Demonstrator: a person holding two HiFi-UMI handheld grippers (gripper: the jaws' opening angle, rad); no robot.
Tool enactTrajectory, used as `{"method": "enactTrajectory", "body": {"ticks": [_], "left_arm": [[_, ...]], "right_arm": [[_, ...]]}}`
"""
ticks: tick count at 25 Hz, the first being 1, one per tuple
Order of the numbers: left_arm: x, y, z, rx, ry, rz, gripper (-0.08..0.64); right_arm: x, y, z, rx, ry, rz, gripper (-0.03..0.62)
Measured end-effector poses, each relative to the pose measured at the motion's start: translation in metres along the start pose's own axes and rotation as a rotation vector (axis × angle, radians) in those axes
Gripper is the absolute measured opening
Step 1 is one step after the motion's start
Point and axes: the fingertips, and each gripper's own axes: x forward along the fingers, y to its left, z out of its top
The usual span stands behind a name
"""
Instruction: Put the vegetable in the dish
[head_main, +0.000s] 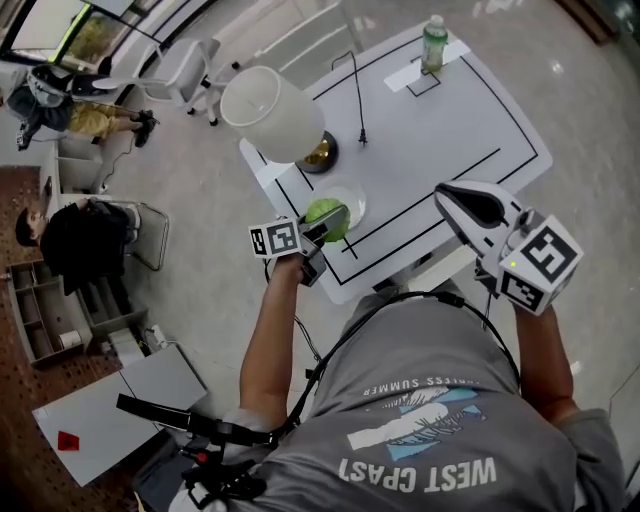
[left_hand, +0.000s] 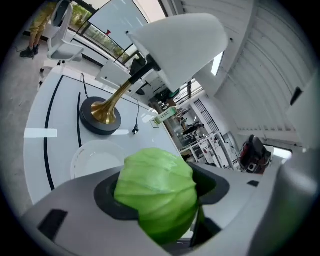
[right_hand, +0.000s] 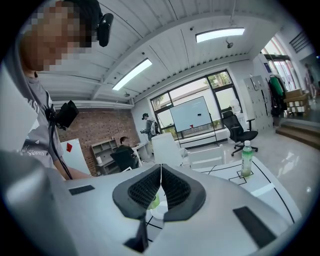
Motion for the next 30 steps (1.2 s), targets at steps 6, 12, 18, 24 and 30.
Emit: {"method": "enactTrajectory", "body": {"ticks": [6, 12, 18, 24, 30], "left_arm": [[0.026, 0.028, -0.009, 0.072, 0.189, 0.035, 0.301], [0.046, 0.038, -0.023, 0.176, 0.407, -0.003, 0.302], [0.057, 0.050, -0.034, 0.213, 0.586, -0.045, 0.302], [0.061, 0.065, -0.044, 0.226, 0.726, -0.053, 0.302], [0.061, 0.063, -0.039, 0.238, 0.754, -0.073, 0.304]], "right_arm": [[-0.003, -0.010, -0.006, 0.022, 0.009, -0.055, 0.007], [0.000, -0.020, -0.009, 0.037, 0.021, -0.097, 0.008], [0.009, -0.025, -0.014, 0.048, 0.041, -0.113, 0.008], [0.023, -0.028, -0.016, 0.053, 0.067, -0.117, 0.008], [0.036, -0.031, -0.012, 0.055, 0.081, -0.114, 0.008]]}}
